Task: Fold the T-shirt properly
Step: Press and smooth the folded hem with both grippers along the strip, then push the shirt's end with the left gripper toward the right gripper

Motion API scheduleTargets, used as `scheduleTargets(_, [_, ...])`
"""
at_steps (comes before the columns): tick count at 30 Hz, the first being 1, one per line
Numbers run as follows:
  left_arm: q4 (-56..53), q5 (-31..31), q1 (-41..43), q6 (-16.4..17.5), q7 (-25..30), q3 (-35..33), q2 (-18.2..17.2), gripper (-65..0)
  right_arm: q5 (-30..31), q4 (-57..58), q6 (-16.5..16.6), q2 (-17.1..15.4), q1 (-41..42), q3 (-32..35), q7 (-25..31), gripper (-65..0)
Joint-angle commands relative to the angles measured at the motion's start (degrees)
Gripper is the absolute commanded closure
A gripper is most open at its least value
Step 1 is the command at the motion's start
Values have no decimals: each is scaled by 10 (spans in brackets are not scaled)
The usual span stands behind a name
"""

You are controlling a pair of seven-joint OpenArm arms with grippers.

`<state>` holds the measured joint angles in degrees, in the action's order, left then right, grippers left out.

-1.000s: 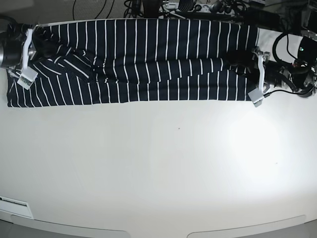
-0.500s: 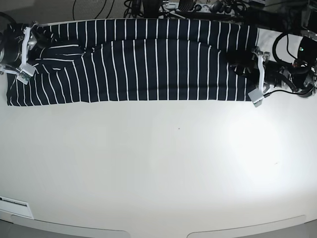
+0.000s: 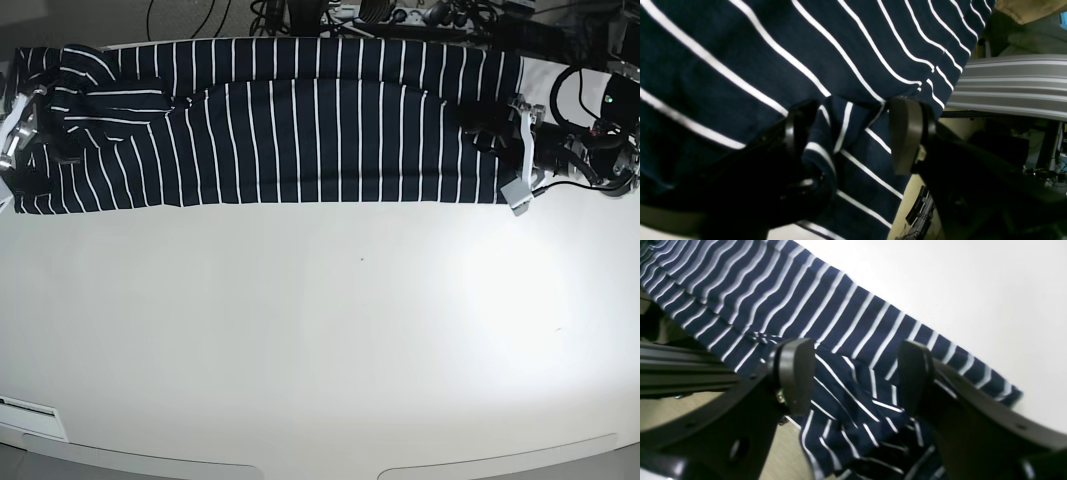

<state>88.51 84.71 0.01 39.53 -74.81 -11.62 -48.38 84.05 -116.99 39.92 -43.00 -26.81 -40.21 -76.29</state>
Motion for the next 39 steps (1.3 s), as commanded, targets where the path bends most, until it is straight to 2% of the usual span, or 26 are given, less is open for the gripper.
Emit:
scheduleTargets(1, [6,3,-7,5,0,5,-12,-362,9,-4,1,-1,1,-7,11,-402])
scheduleTargets(2, [6,3,-7,5,0,5,-12,-362,9,-2,1,13,2,-7,11,-364])
scheduleTargets(3, [6,3,-7,5,0,5,-12,-362,9,1,1,28,2,-7,14,-279])
scheduleTargets(5, [6,3,-8,5,3,5,-11,-362,9,4,1,60,2,-7,46,-18])
scheduleTargets(6, [6,3,-10,5,5,5,-11,-362,-30,8,1,75,2,-7,75,0])
scheduleTargets(9, [6,3,-20,5,9,5,-11,-362,-166,33,1,116,2,0,194,0])
scheduleTargets(13, [6,3,-42,5,12,13,-11,-362,-271,114,1,132,2,62,281,0])
scheduleTargets(15, [6,3,-54,5,15,23,-11,-362,-308,160,1,132,11,101,297,0])
scheduleTargets(23, [5,3,-75,5,15,106,-11,-362,-432,252,1,132,67,187,272,0])
scheduleTargets(24, [5,3,-75,5,15,120,-11,-362,-452,252,-11,132,68,192,274,0])
scheduleTargets(26, [5,3,-75,5,15,149,-11,-362,-477,252,-54,132,72,197,291,0])
scheduleTargets(29, [5,0,-75,5,15,194,-4,-362,-502,252,-149,132,78,196,309,0])
scheduleTargets(33, [3,-42,-64,-20,16,245,13,-362,-538,242,-274,138,81,196,311,0])
scheduleTargets(36, [3,-41,-41,-23,15,266,30,-362,-608,222,-367,154,81,196,302,0])
scheduleTargets(38, [3,-40,-25,-23,15,268,44,-362,-636,202,-403,166,81,196,302,0])
scheduleTargets(39, [3,-39,-17,-23,15,268,53,-362,-642,192,-409,171,84,196,302,0])
